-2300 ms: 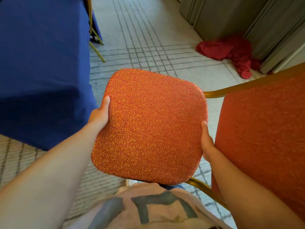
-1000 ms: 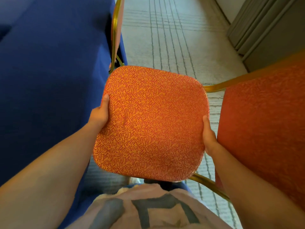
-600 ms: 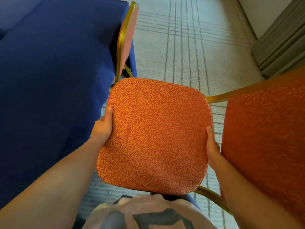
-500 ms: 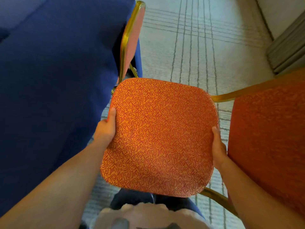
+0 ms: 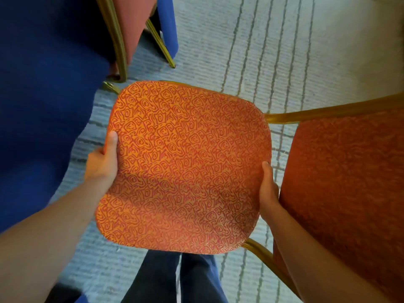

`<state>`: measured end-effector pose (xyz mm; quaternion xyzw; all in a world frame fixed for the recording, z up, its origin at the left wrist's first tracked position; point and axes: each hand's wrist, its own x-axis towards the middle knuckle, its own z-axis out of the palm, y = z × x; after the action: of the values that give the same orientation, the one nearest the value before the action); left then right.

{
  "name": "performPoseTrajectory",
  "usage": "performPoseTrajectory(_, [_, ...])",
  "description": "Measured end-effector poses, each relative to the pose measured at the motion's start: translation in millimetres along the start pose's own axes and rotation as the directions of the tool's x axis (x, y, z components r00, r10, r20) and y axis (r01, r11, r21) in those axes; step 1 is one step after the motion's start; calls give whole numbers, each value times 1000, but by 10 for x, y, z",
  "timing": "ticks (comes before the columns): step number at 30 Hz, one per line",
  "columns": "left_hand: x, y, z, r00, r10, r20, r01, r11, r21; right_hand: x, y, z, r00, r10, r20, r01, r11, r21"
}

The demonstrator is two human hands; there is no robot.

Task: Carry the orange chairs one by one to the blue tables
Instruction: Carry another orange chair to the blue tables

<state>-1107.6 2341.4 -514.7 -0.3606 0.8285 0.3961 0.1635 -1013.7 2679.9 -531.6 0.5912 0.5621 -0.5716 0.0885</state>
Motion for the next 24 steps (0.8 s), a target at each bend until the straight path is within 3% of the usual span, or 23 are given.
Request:
performPoseTrajectory(11, [1044,-554,1011,997,-64,-30,68,984,162,1167,660,638,995,89,-39,-92,992,-85])
performPoseTrajectory(20, [1261,-804,1459,987,-138,-78,151,970,190,1643,942,715,990,114,-78,-126,978,-165])
performPoseTrajectory(24, [1206,-748,1481,984,-164,-63,173,969,175,1646,906,637,989,147,-7,-146,977,-156])
